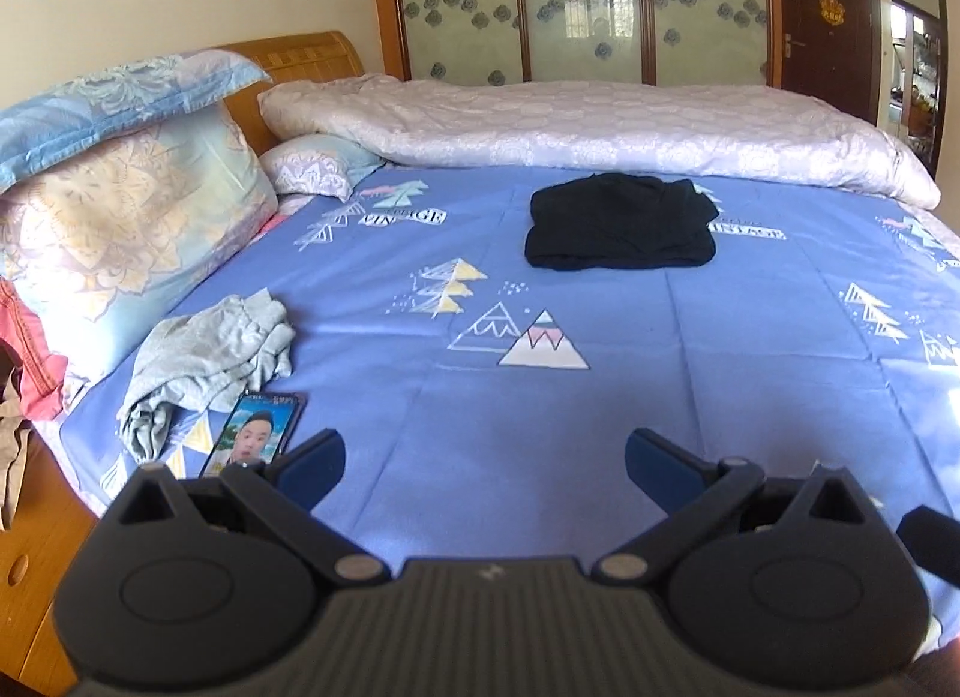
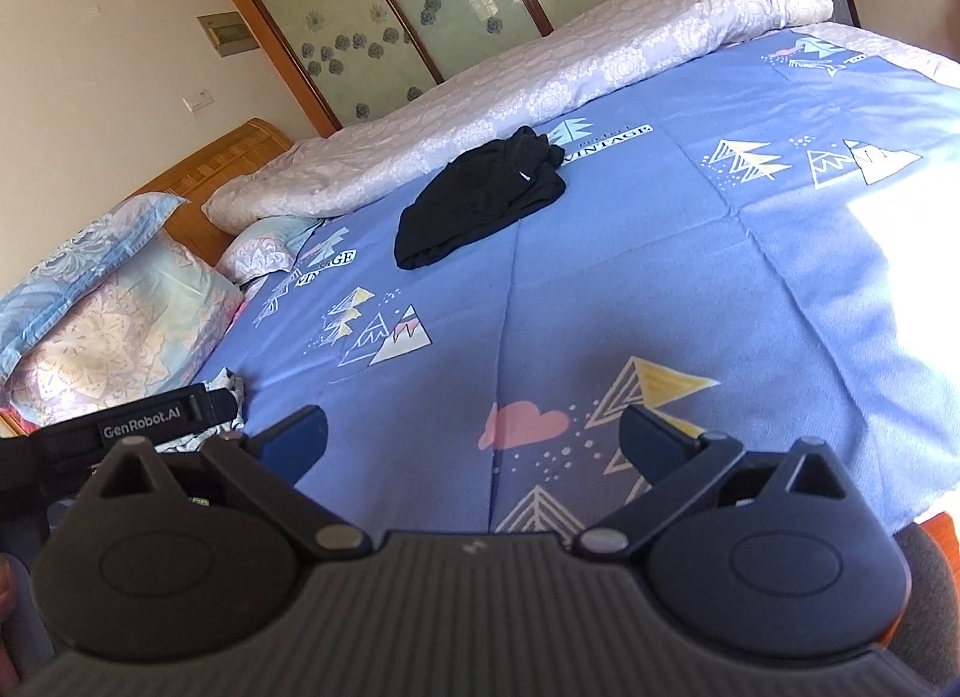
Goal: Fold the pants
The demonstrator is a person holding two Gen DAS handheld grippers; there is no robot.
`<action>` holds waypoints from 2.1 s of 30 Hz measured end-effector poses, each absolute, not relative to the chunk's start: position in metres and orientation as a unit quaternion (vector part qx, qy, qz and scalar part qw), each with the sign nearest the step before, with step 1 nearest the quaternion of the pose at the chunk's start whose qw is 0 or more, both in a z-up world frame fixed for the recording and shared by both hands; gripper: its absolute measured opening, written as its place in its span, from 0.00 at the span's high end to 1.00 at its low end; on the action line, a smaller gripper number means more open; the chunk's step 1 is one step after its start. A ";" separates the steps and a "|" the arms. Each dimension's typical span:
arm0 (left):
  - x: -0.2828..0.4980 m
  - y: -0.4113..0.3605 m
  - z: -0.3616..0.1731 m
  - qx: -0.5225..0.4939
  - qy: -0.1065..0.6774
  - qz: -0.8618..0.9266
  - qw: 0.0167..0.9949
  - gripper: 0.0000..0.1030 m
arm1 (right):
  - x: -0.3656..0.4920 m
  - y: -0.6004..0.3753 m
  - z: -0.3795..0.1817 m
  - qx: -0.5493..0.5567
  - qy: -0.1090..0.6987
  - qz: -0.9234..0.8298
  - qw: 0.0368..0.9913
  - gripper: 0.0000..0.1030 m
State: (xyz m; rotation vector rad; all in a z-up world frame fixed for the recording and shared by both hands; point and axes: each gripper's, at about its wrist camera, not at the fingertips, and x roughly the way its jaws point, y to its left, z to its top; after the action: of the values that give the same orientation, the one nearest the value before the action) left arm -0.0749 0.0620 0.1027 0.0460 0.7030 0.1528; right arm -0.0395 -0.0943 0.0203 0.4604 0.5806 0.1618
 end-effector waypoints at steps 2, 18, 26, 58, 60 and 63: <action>-0.074 0.063 0.100 0.020 0.349 0.076 0.934 0.00 | -0.040 -0.093 0.021 0.222 0.281 0.080 0.930 0.00; -0.077 0.052 0.093 0.064 0.336 0.097 0.935 0.00 | -0.039 -0.092 0.015 0.218 0.288 0.075 0.930 0.00; -0.071 0.051 0.079 0.062 0.370 0.080 0.923 0.00 | -0.037 -0.094 0.010 0.227 0.300 0.073 0.924 0.00; -0.060 0.045 0.040 0.067 0.459 0.045 0.885 0.00 | -0.029 -0.103 -0.003 0.250 0.337 0.064 0.906 0.00; -0.060 0.044 0.040 0.072 0.457 0.047 0.885 0.00 | -0.029 -0.103 -0.003 0.250 0.337 0.064 0.906 0.00; -0.061 0.044 0.041 0.074 0.456 0.048 0.886 0.00 | -0.028 -0.103 -0.004 0.249 0.338 0.063 0.905 0.00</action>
State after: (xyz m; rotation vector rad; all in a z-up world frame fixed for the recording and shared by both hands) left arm -0.0606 0.0440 0.0411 0.1543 0.9476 0.0995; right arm -0.0282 -0.1027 -0.0036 0.5150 0.6983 0.1311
